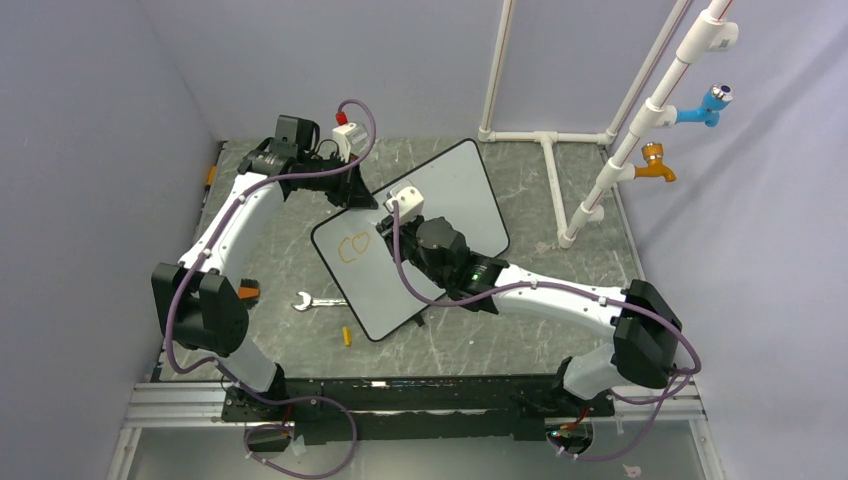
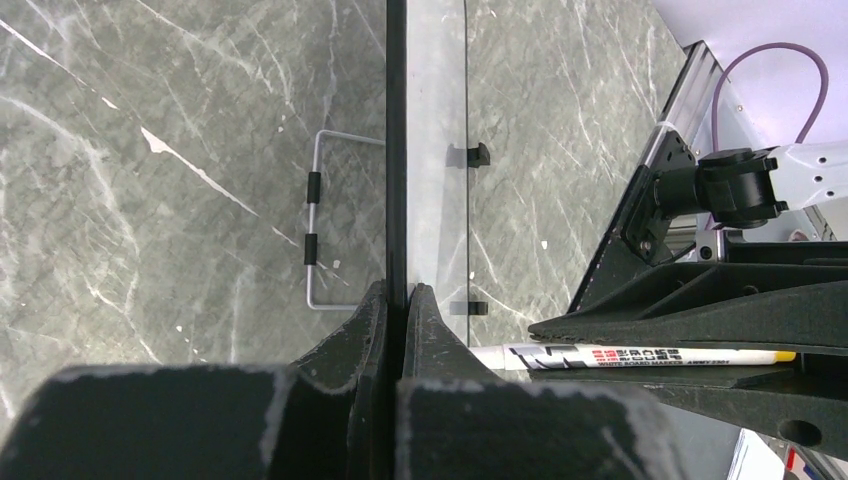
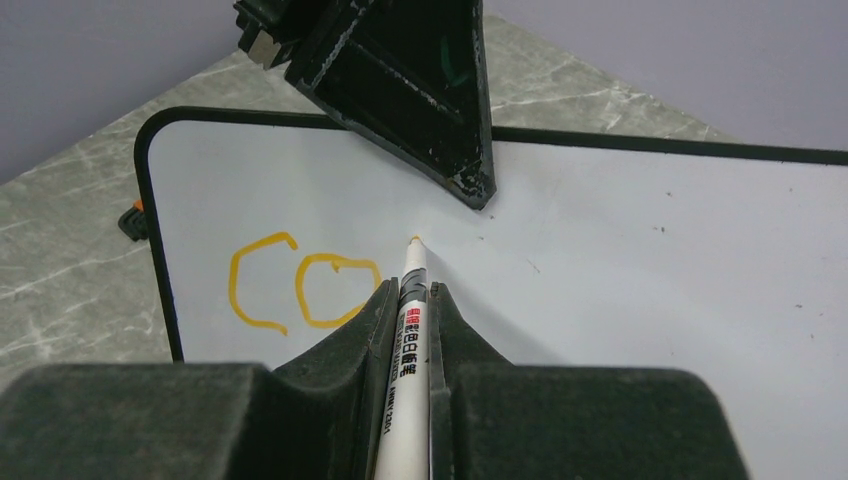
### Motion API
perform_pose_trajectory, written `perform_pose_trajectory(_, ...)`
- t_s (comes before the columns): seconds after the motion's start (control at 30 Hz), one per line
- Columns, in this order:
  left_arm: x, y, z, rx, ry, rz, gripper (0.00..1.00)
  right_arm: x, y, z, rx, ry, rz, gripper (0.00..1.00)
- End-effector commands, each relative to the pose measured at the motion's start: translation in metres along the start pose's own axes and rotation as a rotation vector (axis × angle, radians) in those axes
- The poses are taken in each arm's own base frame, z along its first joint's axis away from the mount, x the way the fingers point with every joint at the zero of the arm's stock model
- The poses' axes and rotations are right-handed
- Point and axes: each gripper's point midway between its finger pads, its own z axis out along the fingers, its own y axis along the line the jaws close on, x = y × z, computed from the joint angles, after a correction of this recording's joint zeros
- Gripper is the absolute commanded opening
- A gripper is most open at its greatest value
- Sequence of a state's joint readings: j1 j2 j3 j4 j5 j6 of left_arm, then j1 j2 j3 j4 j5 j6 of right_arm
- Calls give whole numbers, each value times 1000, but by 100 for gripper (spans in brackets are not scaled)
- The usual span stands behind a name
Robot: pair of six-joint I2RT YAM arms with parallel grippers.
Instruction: Write a sentence on the whiteboard
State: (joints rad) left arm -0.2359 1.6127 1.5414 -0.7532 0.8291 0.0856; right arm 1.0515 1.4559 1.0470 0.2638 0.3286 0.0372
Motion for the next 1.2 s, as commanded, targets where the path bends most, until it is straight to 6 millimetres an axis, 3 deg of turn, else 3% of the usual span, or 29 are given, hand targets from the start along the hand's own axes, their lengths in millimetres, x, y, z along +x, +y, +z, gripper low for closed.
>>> perform_pose_trajectory(0.0,-4,8,-7,-82,-9,111,0,10,1,-5,-9,9,36,0)
perform_pose_trajectory(0.2,-5,6,-8,-82,-13,113,0,31,-1,-13,-4,50,52,0)
perform_pose_trajectory(0.5,-4,7,-7,-81,-11,111,0,40,-11,-20,39,70,56,0)
perform_pose_trajectory(0.9,-4,7,-6,-77,-9,109,0,11,-31,-9,108,32,43,0)
perform_pose_trajectory(1.17,-4,6,-7,-74,-10,108,0,-7,-32,3,95,9,40,0)
